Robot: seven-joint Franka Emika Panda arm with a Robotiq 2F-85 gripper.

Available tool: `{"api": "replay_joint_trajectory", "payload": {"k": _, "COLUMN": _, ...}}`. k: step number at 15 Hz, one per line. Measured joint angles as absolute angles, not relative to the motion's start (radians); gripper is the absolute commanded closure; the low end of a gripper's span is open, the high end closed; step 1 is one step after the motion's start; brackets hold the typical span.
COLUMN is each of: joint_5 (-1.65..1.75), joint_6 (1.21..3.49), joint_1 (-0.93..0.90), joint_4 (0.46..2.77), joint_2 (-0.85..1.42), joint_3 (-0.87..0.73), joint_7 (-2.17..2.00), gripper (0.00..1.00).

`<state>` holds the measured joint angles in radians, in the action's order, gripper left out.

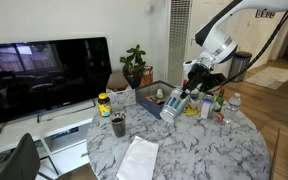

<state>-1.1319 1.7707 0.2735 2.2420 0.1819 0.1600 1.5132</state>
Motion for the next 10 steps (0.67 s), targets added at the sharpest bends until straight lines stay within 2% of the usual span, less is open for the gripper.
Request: {"api": "replay_joint_trajectory", "payload": {"k": 10, "joint_5": -1.419, "joint_6": 1.301, "joint_1": 0.243, "joint_4": 2.22, "joint_2": 0.272, "joint_3": 0.0, "joint_7": 1.611, "gripper": 0.98}}
